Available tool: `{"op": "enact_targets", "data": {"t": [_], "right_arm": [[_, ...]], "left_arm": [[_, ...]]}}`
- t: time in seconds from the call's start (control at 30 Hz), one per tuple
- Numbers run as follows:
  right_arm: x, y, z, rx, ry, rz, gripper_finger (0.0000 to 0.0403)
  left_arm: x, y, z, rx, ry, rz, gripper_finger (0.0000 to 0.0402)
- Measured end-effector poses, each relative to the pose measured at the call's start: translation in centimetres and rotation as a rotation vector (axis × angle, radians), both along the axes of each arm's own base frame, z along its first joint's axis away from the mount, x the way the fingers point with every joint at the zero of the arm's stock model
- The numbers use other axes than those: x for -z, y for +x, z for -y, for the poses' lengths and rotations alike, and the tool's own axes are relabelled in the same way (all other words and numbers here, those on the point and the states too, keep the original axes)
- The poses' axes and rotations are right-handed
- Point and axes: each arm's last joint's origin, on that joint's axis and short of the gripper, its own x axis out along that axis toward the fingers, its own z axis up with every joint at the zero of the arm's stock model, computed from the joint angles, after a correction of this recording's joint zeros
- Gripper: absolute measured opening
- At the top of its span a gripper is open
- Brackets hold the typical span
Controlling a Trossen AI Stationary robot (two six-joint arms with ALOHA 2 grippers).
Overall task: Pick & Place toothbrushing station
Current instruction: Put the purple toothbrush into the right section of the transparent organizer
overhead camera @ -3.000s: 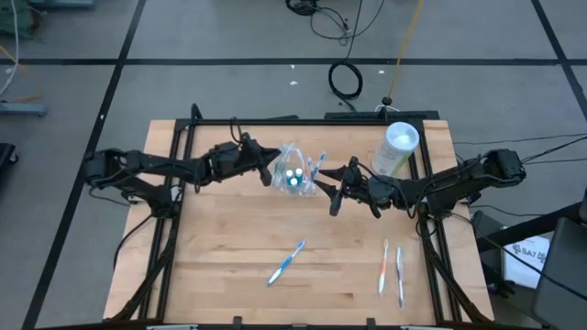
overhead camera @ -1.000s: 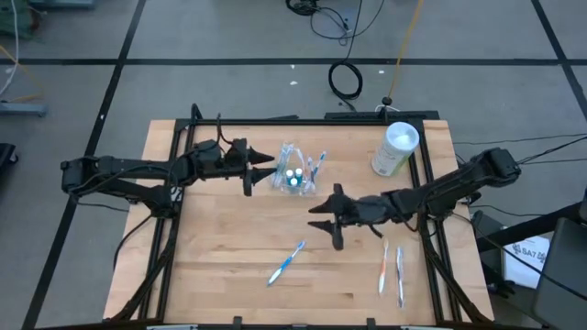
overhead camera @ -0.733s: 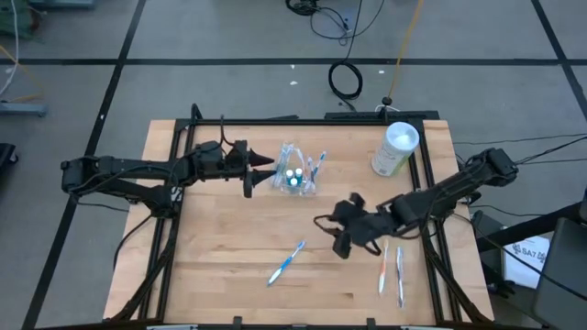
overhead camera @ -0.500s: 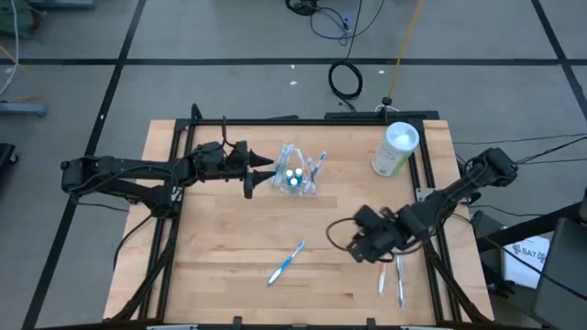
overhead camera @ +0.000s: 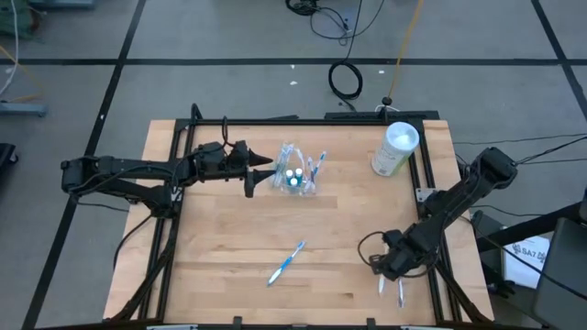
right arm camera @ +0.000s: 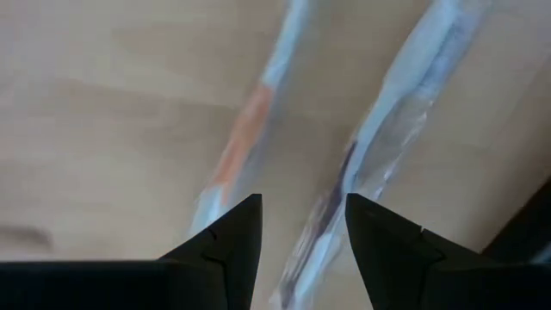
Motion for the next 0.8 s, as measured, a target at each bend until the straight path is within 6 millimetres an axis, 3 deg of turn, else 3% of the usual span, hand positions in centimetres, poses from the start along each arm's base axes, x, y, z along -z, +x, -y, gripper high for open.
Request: {"op": "enact_targets", "data": {"t": [0.53, 0.8], "right_arm": [[2.9, -1.8, 1.8, 0.003, -0.068, -0.071, 0.0157], [3.3, -1.8, 2.0, -0.036, -0.099, -0.03, 0.0088]], "left_arm": [[0.0, 0.0, 0.0, -0.006, -0.029, 0.004, 0.0214], [0.1, 0.0, 0.0, -0.005, -0.026, -0.001, 0.0214]]}}
